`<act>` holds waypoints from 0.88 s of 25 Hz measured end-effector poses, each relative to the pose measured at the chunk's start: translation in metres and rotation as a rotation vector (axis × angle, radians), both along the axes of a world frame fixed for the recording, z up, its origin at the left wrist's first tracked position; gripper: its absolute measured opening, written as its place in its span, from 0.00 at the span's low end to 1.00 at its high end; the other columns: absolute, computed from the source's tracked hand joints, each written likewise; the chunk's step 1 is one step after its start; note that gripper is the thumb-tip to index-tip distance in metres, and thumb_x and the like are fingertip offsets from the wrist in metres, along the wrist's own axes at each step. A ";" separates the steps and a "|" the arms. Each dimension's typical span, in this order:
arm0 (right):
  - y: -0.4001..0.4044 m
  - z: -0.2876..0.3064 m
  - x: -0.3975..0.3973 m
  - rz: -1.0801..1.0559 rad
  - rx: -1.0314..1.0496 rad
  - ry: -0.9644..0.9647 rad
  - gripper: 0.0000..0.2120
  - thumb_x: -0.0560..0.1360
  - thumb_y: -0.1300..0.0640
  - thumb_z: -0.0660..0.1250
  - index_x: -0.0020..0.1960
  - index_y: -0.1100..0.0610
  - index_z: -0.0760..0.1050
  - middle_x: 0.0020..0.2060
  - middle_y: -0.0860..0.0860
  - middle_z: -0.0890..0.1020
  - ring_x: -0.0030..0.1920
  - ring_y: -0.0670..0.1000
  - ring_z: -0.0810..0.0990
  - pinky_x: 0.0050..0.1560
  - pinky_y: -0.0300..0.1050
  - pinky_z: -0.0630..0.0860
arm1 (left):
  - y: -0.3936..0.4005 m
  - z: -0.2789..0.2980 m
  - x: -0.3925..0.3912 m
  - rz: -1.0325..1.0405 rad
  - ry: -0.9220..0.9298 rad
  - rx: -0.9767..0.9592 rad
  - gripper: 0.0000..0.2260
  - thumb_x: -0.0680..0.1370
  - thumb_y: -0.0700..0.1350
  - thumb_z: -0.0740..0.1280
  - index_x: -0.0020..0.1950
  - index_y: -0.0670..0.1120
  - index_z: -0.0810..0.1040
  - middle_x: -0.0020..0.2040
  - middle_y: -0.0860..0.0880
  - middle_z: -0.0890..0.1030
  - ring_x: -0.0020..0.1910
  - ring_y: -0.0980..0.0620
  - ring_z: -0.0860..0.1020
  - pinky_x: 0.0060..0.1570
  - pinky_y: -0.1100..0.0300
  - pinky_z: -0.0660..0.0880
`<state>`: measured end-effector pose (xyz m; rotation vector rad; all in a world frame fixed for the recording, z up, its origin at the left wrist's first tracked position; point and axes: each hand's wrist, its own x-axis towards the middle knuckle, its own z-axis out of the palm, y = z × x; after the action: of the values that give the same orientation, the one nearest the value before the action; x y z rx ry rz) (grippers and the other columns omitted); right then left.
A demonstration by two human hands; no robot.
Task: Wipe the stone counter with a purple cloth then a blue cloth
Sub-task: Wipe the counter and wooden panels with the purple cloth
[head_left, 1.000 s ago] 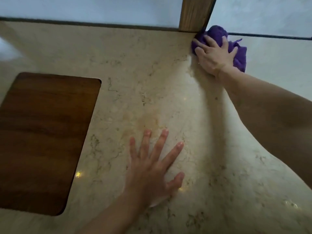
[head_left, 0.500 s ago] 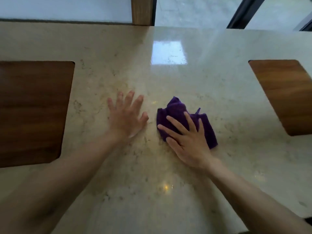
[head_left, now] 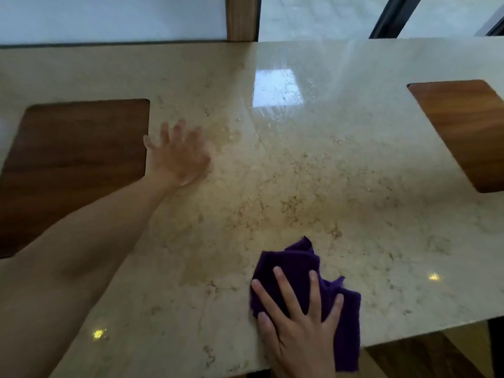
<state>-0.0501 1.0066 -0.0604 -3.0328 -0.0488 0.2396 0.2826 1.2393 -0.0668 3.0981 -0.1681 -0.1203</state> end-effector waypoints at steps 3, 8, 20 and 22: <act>0.002 -0.006 0.093 -0.005 0.050 -0.036 0.23 0.80 0.36 0.48 0.74 0.31 0.59 0.77 0.42 0.63 0.77 0.65 0.54 0.63 0.85 0.53 | 0.053 -0.004 0.014 -0.027 0.103 0.002 0.35 0.72 0.77 0.38 0.77 0.67 0.41 0.82 0.55 0.43 0.80 0.39 0.41 0.70 0.25 0.42; 0.008 -0.009 0.308 -0.036 0.070 -0.105 0.22 0.80 0.35 0.42 0.74 0.27 0.51 0.79 0.39 0.55 0.78 0.63 0.45 0.66 0.82 0.43 | 0.066 -0.007 0.015 -0.052 0.090 0.009 0.36 0.71 0.77 0.35 0.78 0.65 0.40 0.82 0.55 0.42 0.80 0.43 0.41 0.72 0.27 0.44; 0.075 -0.002 0.641 0.048 0.139 -0.017 0.25 0.79 0.37 0.40 0.76 0.31 0.53 0.80 0.42 0.52 0.78 0.66 0.40 0.66 0.81 0.35 | 0.065 -0.007 0.016 -0.087 0.077 0.023 0.36 0.75 0.75 0.42 0.80 0.61 0.49 0.82 0.50 0.49 0.80 0.38 0.47 0.70 0.24 0.45; 0.084 -0.002 0.625 0.198 0.128 -0.013 0.24 0.79 0.36 0.40 0.75 0.29 0.53 0.80 0.41 0.53 0.78 0.64 0.41 0.68 0.79 0.36 | 0.066 -0.008 0.016 -0.088 0.082 0.014 0.36 0.75 0.75 0.42 0.80 0.62 0.47 0.82 0.51 0.47 0.80 0.39 0.45 0.70 0.24 0.44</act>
<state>0.5753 1.0905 -0.0620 -2.9016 -0.3532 0.2221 0.2982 1.3054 -0.0746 3.0934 -0.3015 -0.2511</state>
